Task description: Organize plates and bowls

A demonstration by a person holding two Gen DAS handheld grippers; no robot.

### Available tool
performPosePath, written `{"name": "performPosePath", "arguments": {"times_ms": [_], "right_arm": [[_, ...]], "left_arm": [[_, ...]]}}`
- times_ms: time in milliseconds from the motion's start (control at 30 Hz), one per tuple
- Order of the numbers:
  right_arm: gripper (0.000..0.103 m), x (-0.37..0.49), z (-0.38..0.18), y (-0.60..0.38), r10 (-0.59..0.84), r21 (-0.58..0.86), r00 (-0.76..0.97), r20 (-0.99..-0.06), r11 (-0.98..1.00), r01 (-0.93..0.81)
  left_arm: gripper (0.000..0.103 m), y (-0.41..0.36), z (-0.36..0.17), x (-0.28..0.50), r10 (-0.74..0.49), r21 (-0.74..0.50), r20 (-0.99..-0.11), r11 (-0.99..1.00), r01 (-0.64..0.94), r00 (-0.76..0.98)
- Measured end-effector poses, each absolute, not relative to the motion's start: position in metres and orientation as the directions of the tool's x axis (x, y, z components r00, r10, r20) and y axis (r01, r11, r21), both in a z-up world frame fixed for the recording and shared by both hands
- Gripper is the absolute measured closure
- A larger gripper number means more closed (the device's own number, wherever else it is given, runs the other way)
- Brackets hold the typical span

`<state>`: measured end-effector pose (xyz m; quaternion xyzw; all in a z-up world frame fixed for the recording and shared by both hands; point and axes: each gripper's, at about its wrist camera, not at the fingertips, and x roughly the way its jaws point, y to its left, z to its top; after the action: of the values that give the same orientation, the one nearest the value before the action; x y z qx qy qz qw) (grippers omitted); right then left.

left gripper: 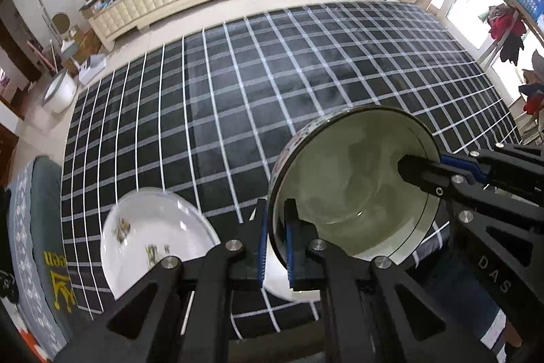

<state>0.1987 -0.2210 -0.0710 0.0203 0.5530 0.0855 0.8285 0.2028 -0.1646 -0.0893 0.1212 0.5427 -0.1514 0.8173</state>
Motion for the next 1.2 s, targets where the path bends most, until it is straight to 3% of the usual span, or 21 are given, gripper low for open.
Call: {"name": "performPosePath", "arguments": {"times_ms": [467,1000,1200], "right_arm": [[0.092,0.195,-0.109,-0.195,0.158,0.123,0.288,-0.945,0.983,-0.138],[0.087,0.191,-0.101,-0.195,0.136,0.096,0.303,-0.943,0.985,-0.144],[0.075,0.192,-0.091,-0.197,0.105,0.068,0.35,-0.931,0.991,-0.118]], "left_arm": [[0.095,-0.13,-0.143,0.186,-0.097,0.006,-0.953,0.941,0.338,0.286],[0.092,-0.128,-0.142,0.187,-0.111,0.013,-0.943,0.93,0.366,0.314],[0.084,-0.127,-0.134,0.184,-0.115,0.023,-0.935,0.925,0.379,0.336]]}}
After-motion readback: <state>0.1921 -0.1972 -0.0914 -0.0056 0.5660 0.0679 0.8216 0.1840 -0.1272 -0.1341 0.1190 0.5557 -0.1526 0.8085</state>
